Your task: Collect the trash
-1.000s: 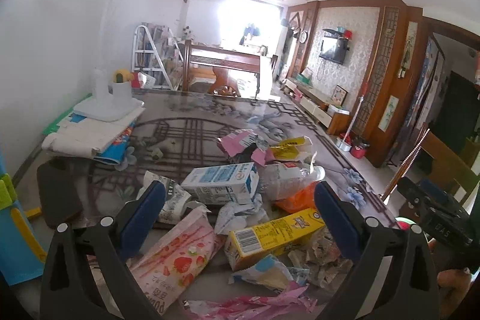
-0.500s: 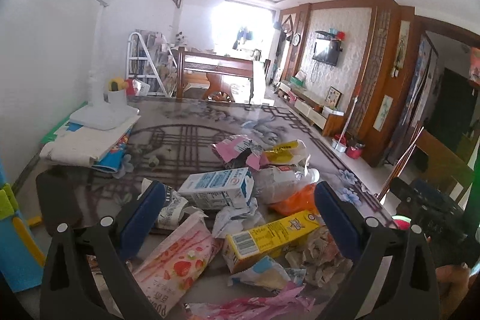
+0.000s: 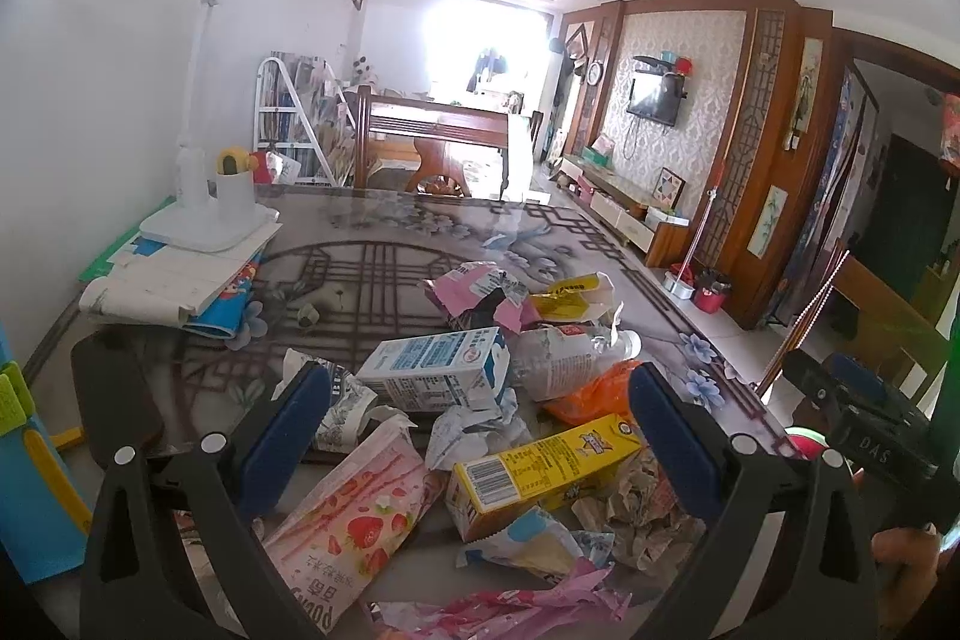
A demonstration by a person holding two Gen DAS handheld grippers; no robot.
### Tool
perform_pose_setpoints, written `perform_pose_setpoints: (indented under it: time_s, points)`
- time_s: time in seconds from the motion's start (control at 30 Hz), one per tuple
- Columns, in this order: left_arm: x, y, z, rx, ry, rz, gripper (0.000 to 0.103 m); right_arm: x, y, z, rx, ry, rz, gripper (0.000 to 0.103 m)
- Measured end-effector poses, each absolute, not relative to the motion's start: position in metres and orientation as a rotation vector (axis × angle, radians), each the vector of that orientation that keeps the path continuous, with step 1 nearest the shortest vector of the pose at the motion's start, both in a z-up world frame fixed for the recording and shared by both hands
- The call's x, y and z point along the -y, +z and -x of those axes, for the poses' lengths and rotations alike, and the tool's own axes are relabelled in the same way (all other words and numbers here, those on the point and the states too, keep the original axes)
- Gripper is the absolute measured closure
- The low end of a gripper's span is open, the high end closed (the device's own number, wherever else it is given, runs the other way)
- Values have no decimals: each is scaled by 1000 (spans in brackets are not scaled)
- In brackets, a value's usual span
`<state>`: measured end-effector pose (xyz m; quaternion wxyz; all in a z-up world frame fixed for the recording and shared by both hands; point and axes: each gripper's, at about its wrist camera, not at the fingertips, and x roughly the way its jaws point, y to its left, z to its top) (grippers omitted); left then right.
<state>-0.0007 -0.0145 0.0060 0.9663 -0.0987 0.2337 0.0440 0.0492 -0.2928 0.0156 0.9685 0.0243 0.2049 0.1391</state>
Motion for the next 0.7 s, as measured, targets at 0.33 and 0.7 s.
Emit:
perform_pose_setpoints:
  time_s: [0.33,0.7]
  points:
    - [13,6,0,-475,88,202,8,292,15,-50,-421,279,-53,4]
    - [14,1,2,-492,81,226,8,294,15,-51,-426,276,-54,4]
